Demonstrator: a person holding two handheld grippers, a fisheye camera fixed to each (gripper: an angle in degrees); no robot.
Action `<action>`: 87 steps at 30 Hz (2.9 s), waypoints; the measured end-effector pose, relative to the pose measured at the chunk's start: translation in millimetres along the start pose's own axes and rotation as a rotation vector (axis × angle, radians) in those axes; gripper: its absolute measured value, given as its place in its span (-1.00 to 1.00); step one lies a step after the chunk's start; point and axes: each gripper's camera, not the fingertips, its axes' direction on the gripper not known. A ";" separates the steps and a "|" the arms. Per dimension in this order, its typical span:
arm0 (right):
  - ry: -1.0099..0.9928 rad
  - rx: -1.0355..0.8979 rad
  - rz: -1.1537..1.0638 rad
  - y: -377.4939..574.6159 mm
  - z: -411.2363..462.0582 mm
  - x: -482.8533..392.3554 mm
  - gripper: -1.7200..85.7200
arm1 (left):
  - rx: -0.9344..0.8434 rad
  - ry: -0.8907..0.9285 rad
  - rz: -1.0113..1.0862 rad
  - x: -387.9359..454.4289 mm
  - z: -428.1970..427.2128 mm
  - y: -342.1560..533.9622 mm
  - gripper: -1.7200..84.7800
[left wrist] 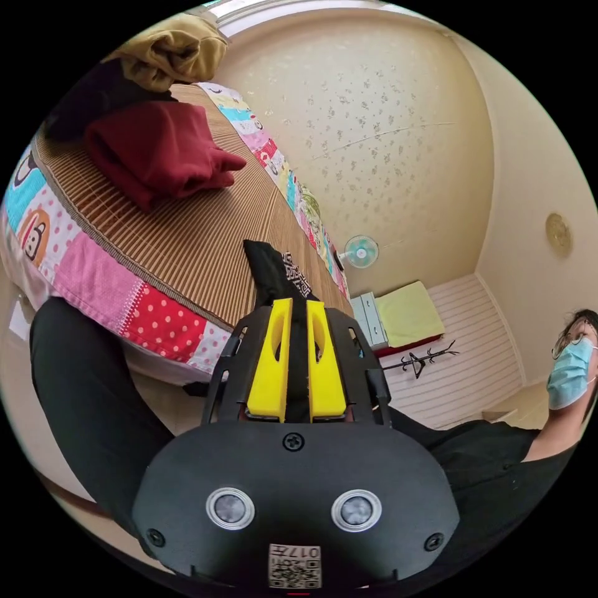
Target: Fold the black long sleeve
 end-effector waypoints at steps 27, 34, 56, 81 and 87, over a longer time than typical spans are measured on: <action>0.422 0.206 -0.208 109.7 37.7 -158.3 -0.80 | -0.133 -0.257 0.017 -51.1 201.4 -130.9 -0.70; 0.397 0.089 -0.258 180.7 73.7 -185.4 -0.79 | -0.208 -0.349 -0.047 -65.7 267.7 -173.4 -0.84; 0.451 -0.175 -0.362 287.0 202.2 -290.4 -0.79 | -0.148 -0.255 0.099 -99.9 166.7 -113.3 -0.68; 0.453 -0.163 -0.120 283.0 187.2 -381.3 -0.85 | -0.290 -0.552 0.095 -123.7 91.4 -83.4 -0.85; 0.540 0.190 0.194 207.4 53.7 -340.9 -0.80 | -0.221 -0.529 0.072 -116.4 76.9 -81.4 -0.84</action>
